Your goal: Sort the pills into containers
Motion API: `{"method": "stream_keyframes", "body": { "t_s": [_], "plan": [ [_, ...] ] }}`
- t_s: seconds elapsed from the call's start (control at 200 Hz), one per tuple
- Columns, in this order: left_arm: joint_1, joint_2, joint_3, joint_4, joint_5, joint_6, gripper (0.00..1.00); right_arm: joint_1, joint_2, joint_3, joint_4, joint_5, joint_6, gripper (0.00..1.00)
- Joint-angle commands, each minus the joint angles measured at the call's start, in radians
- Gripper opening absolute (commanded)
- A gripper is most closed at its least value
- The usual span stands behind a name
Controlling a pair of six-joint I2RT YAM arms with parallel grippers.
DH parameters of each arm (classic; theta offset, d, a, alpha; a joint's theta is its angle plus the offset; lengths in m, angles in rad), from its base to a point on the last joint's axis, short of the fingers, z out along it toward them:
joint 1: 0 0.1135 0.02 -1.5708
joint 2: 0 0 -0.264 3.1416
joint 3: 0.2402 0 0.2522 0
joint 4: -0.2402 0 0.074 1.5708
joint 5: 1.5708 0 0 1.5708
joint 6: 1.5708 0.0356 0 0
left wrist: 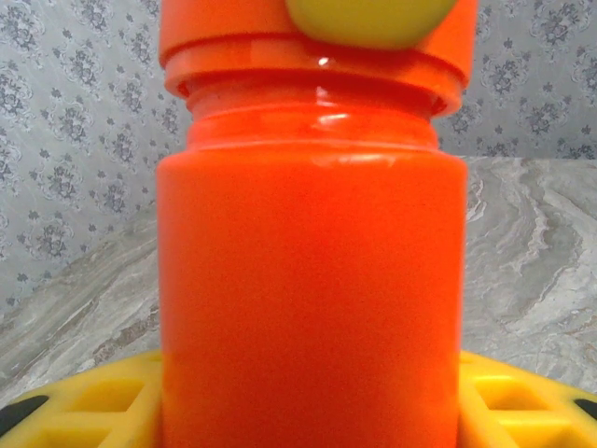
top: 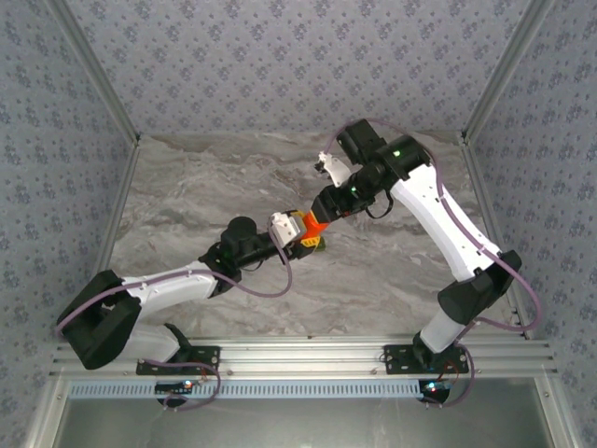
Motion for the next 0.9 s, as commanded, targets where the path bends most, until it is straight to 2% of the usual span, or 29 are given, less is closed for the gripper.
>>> {"method": "stream_keyframes", "body": {
  "t_s": [0.0,0.185,0.39,0.51,0.57,0.625,0.894],
  "plan": [
    [-0.004,-0.031,0.041,0.06,0.011,0.007,0.0,-0.013,0.002,-0.016,-0.001,-0.024,0.011,0.35],
    [-0.004,-0.024,0.067,0.042,0.014,0.018,0.0,0.001,0.029,-0.022,0.008,-0.081,0.009,0.35],
    [-0.004,-0.012,0.076,0.04,0.002,0.018,0.0,0.041,0.063,-0.029,-0.008,-0.02,0.044,0.36],
    [-0.004,-0.011,0.067,0.049,-0.025,0.006,0.0,0.04,0.038,-0.073,0.036,-0.046,0.105,0.42],
    [-0.004,-0.011,0.061,0.057,-0.033,0.003,0.0,0.032,0.017,-0.092,0.082,-0.064,0.156,0.51],
    [-0.004,-0.011,0.058,0.057,-0.036,0.001,0.0,0.025,-0.001,-0.093,0.107,-0.075,0.183,0.54],
    [-0.003,-0.012,0.05,0.061,-0.048,-0.007,0.0,0.004,-0.042,-0.09,0.162,-0.105,0.236,0.74]
  ]
}}
